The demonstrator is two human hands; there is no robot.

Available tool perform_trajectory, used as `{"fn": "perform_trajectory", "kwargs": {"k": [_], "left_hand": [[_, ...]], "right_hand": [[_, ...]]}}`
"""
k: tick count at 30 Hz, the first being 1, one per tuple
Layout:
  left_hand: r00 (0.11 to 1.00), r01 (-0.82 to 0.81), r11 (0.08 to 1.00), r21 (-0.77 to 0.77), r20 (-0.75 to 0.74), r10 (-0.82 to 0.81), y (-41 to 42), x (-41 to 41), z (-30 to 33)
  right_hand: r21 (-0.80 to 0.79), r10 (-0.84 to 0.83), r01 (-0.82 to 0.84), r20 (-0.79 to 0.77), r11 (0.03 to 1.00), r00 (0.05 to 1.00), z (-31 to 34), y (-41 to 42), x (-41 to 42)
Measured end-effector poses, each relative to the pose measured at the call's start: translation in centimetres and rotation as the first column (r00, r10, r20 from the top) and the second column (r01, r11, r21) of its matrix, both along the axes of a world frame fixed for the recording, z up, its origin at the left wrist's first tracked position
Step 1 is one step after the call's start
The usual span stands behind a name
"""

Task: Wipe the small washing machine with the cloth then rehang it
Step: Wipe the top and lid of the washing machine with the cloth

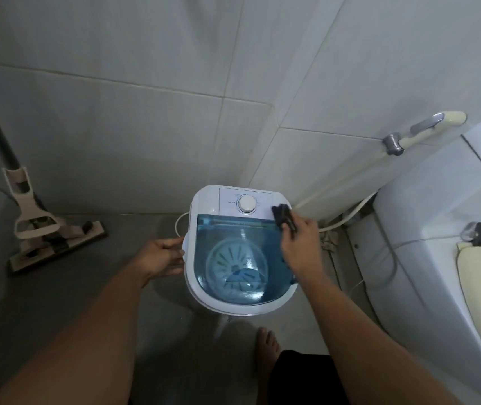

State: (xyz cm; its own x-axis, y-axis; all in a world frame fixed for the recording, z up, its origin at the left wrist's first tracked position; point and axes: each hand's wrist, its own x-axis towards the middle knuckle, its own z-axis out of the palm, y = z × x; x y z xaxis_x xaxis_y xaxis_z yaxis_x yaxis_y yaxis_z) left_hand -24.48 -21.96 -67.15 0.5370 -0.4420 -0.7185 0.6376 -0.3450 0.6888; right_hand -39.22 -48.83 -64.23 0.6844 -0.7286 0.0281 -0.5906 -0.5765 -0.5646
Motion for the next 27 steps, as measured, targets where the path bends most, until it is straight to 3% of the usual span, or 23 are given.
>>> {"fn": "perform_trajectory", "kwargs": {"k": [3,6,10,16,19,22,27], "left_hand": [[1.000,0.004,1.000,0.003,-0.008,-0.004,0.0,0.1,0.0],[1.000,0.012,1.000,0.013,0.003,-0.012,0.1,0.2,-0.1],[1.000,0.018,1.000,0.010,0.012,-0.018,0.0,0.2,0.2],[1.000,0.018,1.000,0.007,0.020,-0.019,0.2,0.1,0.2],[0.999,0.019,1.000,0.010,0.026,-0.020,0.2,0.2,0.2],[1.000,0.012,1.000,0.005,0.021,-0.012,0.2,0.1,0.2],[1.000,0.006,1.000,-0.005,0.012,-0.006,0.1,0.2,0.0]], "right_hand": [[-0.069,-0.070,0.064,-0.082,0.995,0.994,-1.6,0.3,-0.2],[-0.116,-0.115,0.113,-0.014,0.987,0.993,-3.0,3.9,1.3],[-0.113,-0.036,0.043,0.061,0.993,0.997,-3.6,7.6,3.1],[-0.177,0.194,-0.194,-0.015,0.965,0.981,-3.5,11.4,3.8],[-0.102,0.347,-0.345,-0.005,0.933,0.938,-3.2,12.1,4.6],[0.072,0.339,-0.347,0.101,0.935,0.935,-2.2,10.5,5.6],[-0.146,0.232,-0.237,-0.051,0.960,0.971,-2.0,7.9,6.9]]}}
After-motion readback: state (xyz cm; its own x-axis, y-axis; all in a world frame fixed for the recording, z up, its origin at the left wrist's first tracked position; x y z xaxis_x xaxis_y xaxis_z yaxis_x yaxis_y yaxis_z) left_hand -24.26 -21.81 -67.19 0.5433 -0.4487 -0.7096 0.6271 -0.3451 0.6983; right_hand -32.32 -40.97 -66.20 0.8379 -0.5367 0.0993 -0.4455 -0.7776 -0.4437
